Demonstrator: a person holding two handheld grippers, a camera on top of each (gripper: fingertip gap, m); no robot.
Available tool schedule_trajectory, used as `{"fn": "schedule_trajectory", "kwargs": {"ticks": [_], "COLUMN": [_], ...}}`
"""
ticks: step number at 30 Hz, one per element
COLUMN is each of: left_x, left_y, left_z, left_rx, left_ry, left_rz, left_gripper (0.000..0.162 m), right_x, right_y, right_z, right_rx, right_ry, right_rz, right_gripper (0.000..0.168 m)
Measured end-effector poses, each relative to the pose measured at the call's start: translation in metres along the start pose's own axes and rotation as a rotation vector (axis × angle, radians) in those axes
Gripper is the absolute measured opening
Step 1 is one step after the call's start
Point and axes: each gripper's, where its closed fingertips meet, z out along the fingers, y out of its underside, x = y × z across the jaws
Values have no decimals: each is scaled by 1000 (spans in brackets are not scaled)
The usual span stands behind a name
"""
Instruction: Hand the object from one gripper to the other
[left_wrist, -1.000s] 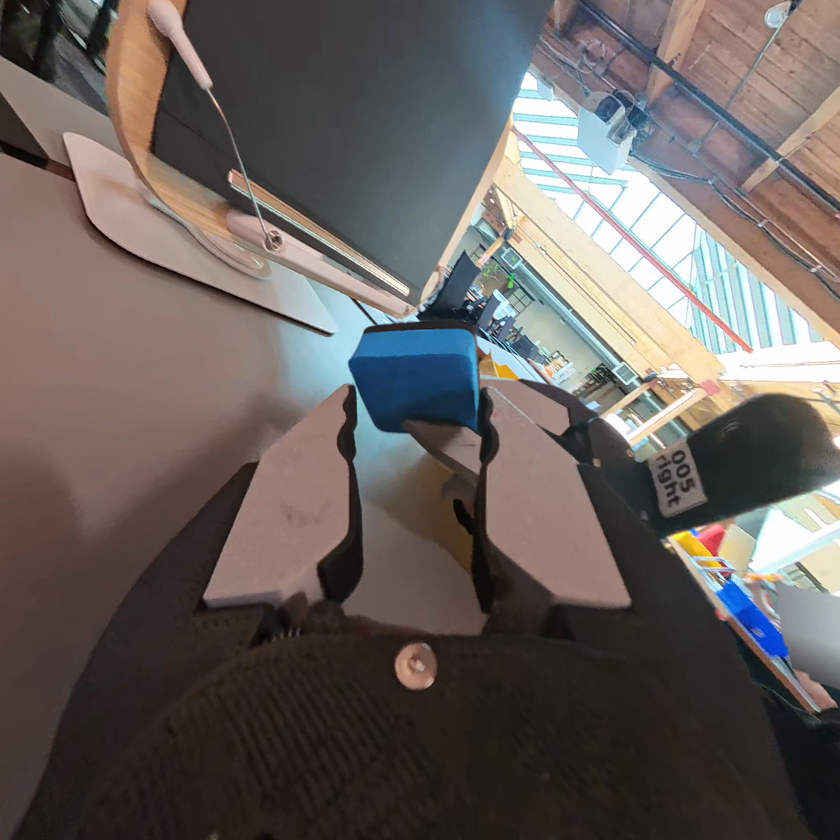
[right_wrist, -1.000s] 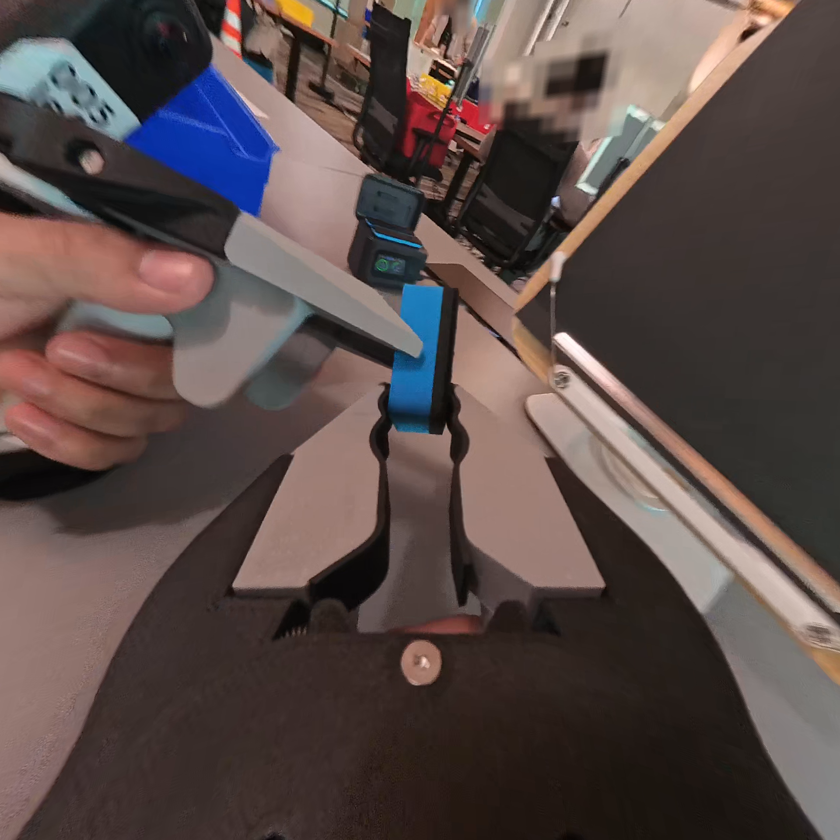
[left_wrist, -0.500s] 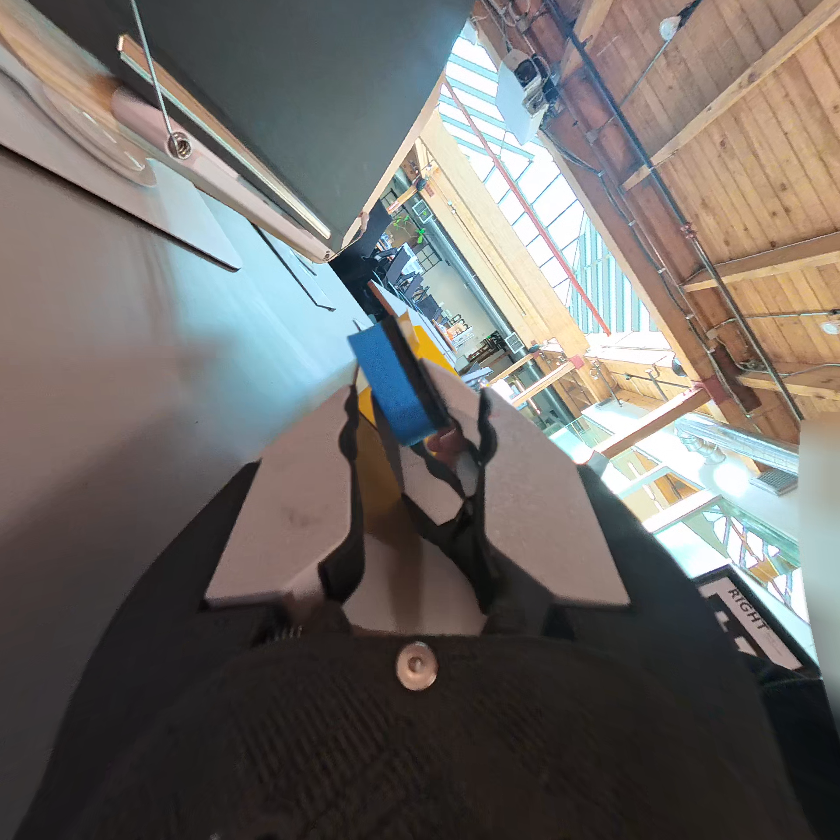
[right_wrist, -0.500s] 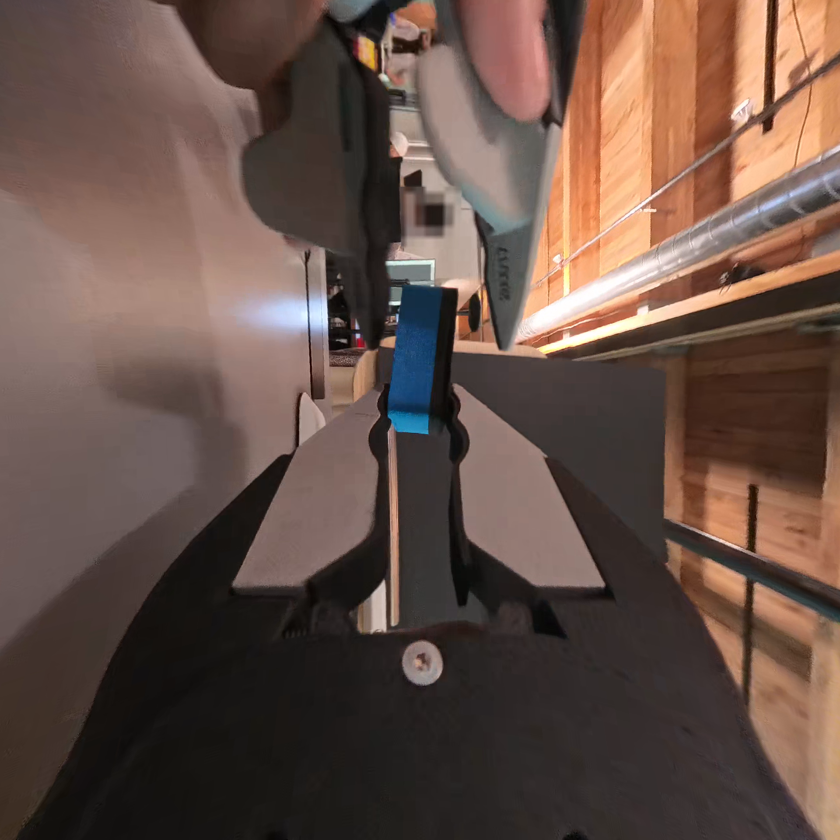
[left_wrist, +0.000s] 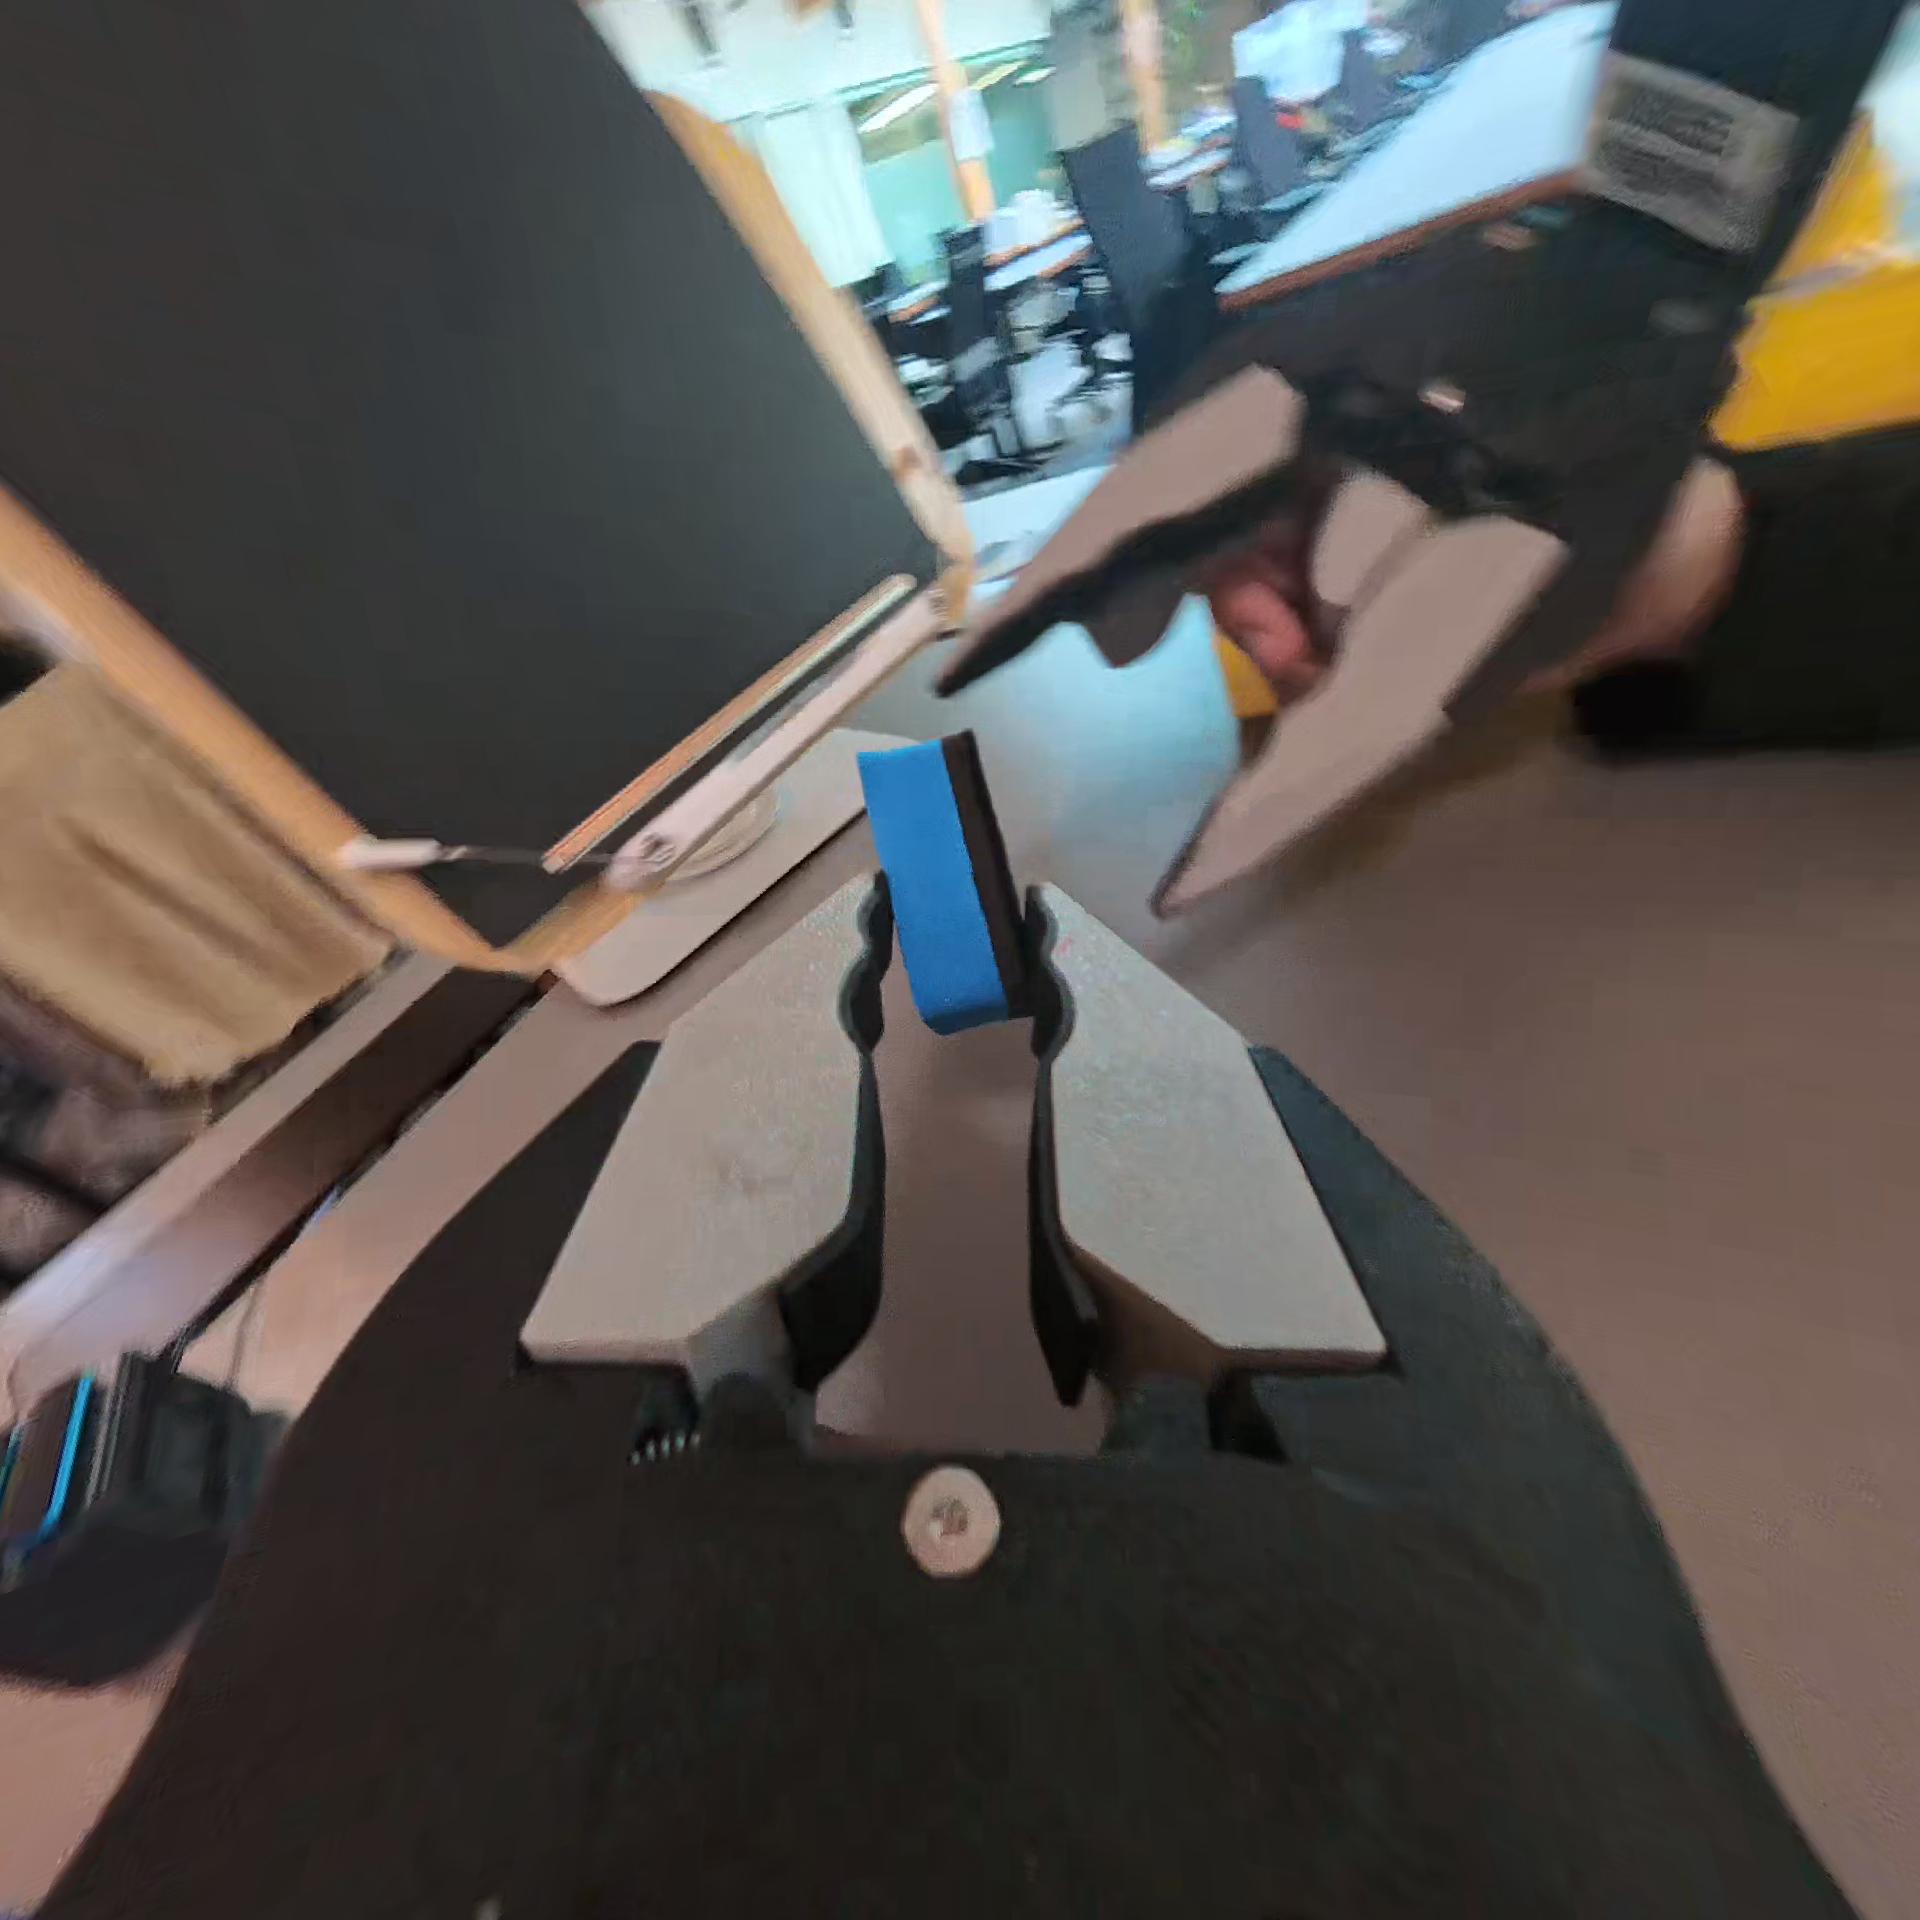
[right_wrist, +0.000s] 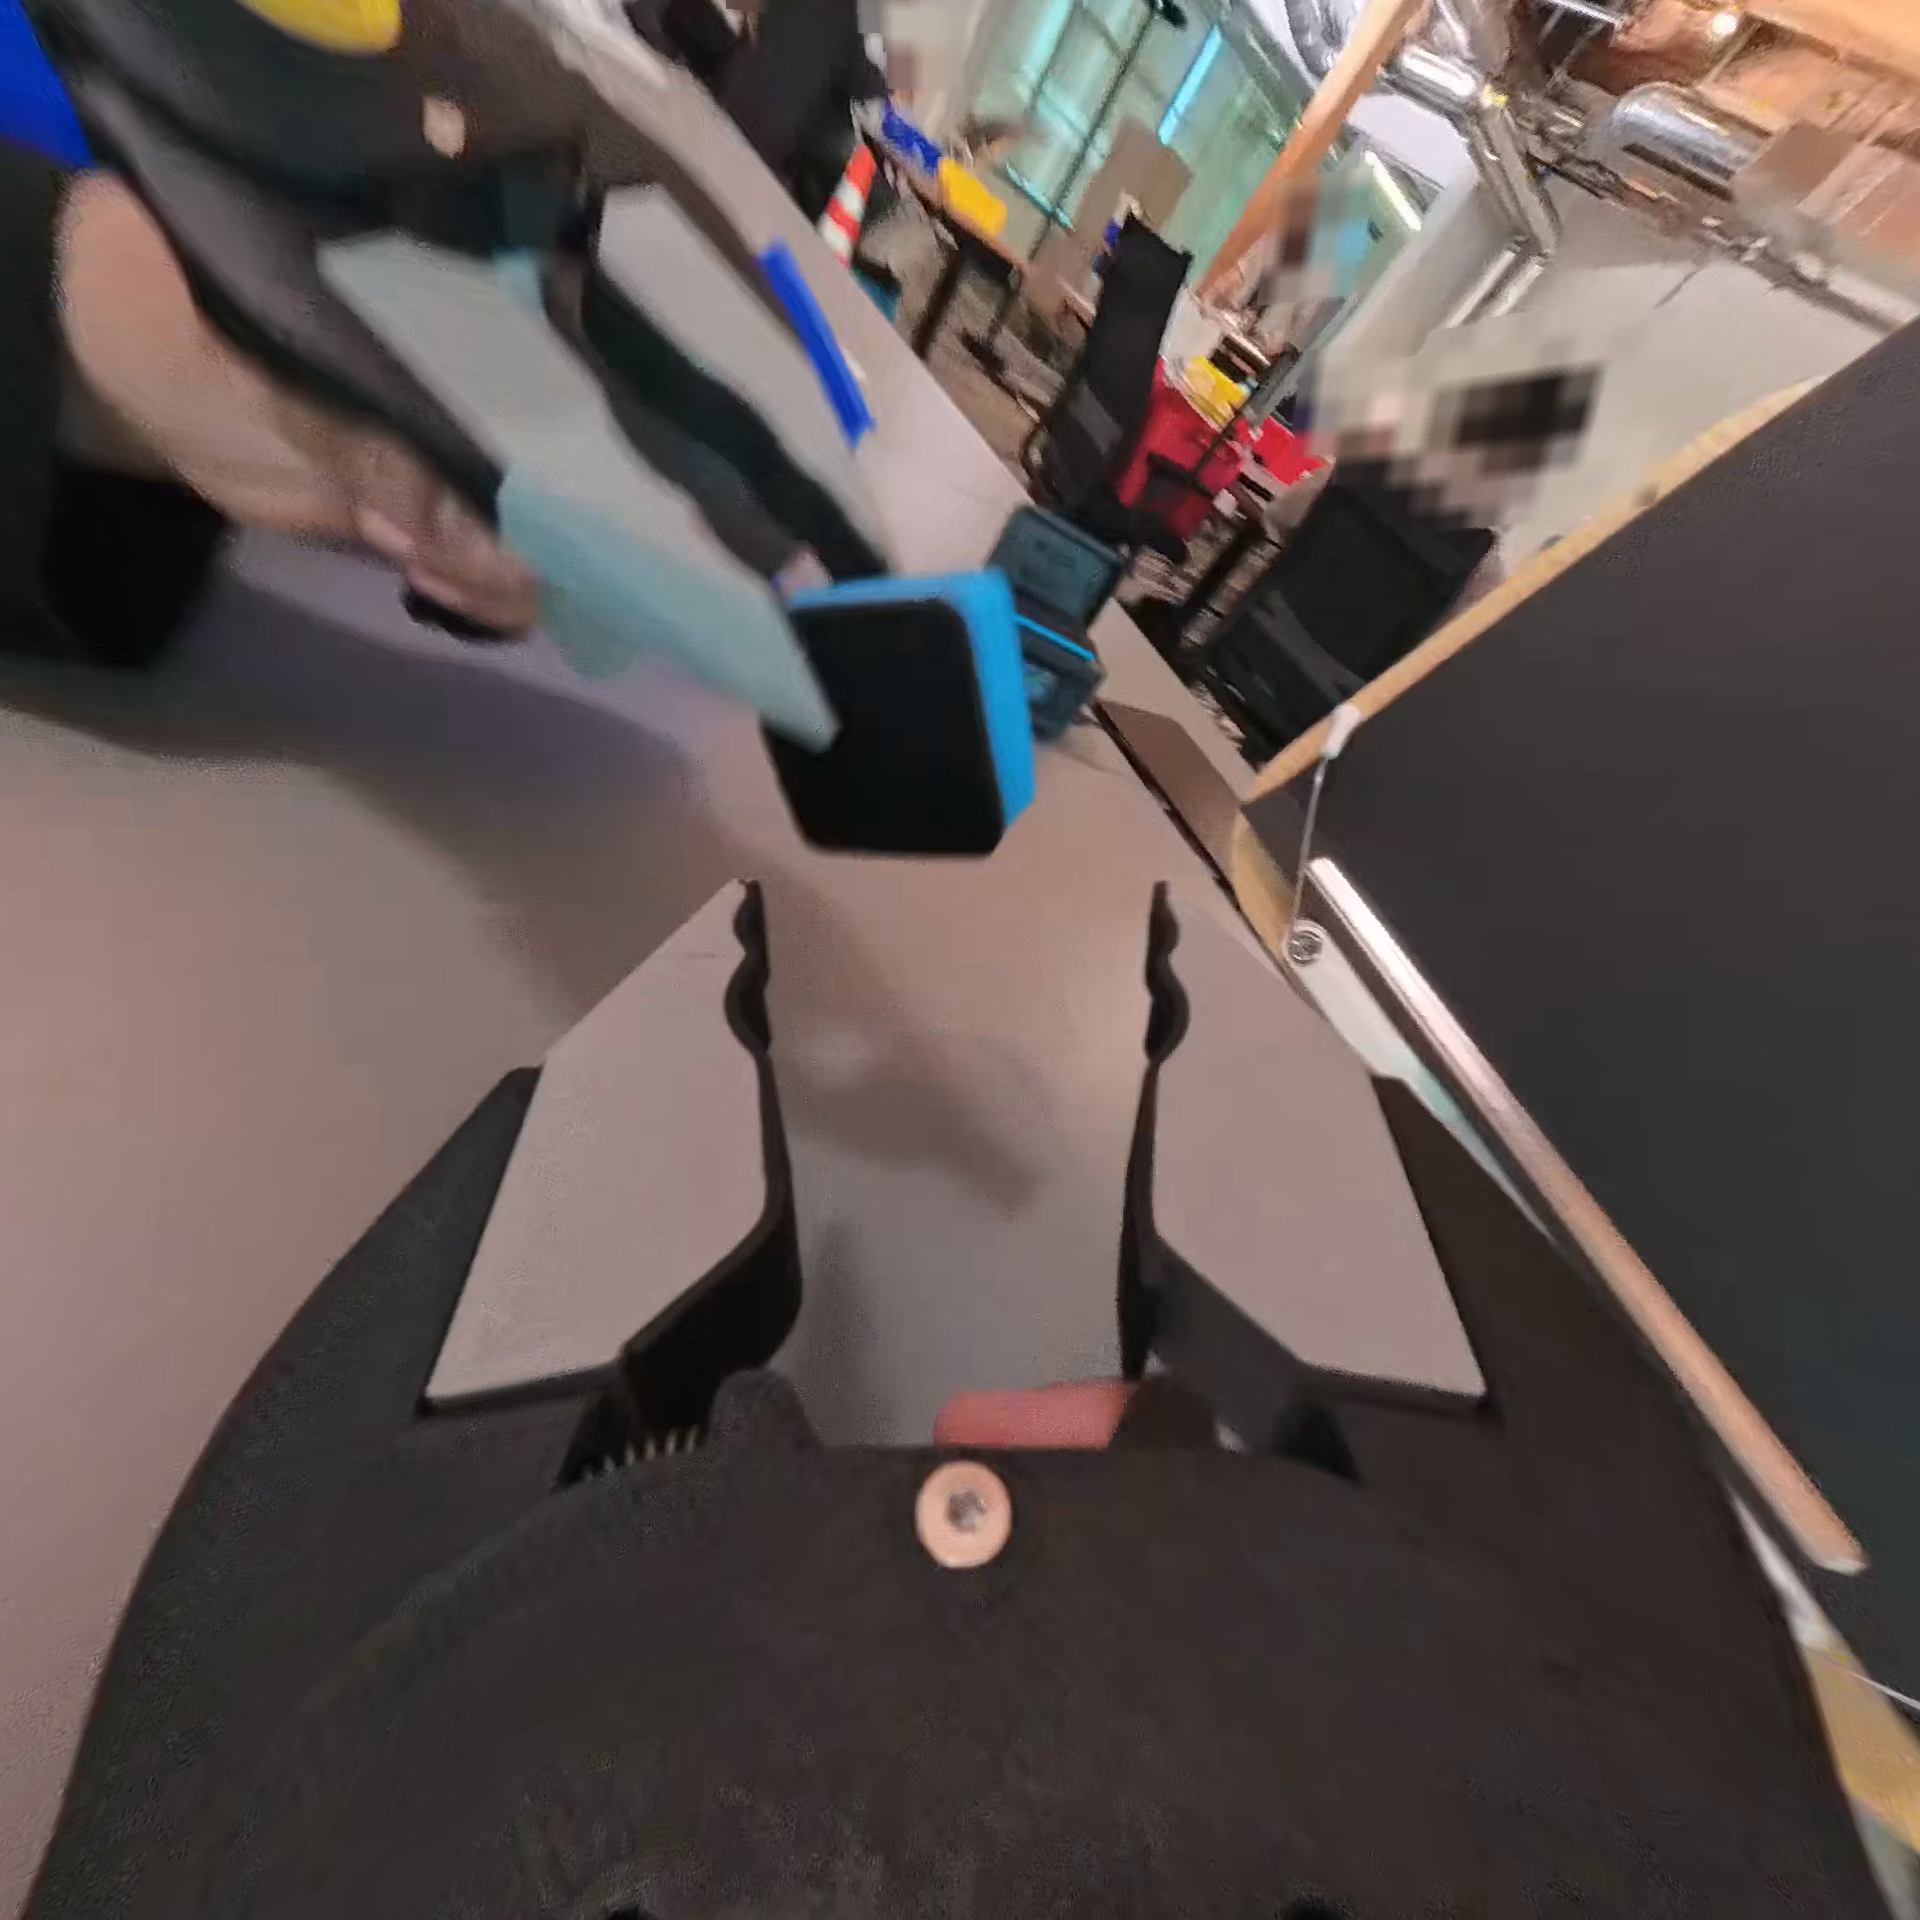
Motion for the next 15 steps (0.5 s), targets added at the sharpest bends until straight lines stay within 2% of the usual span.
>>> {"fn": "schedule_trajectory", "kwargs": {"ticks": [3,5,7,9,11,15], "left_x": [32,39,47,52,51,42], "left_y": [1,4,5,7,11,2], "left_z": [0,-1,-3,-7,-9,-9], "left_rx": [8,-9,-1,-3,-21,29], "left_ry": [139,165,213,262,278,262], "left_rz": [132,169,174,154,100,-20], "left_gripper": [22,22,22,22,22,23], "right_x": [-9,-29,-44,-51,-52,-45], "right_y": [-14,-16,-15,-15,-15,-22], "right_z": [-6,-8,-10,-12,-14,-20], "right_rx": [78,74,64,63,63,92], "right_ry": [-96,-217,-300,-348,-366,-341], "right_rz": [96,87,80,91,84,62], "right_gripper": [70,43,41,38,23,20]}}
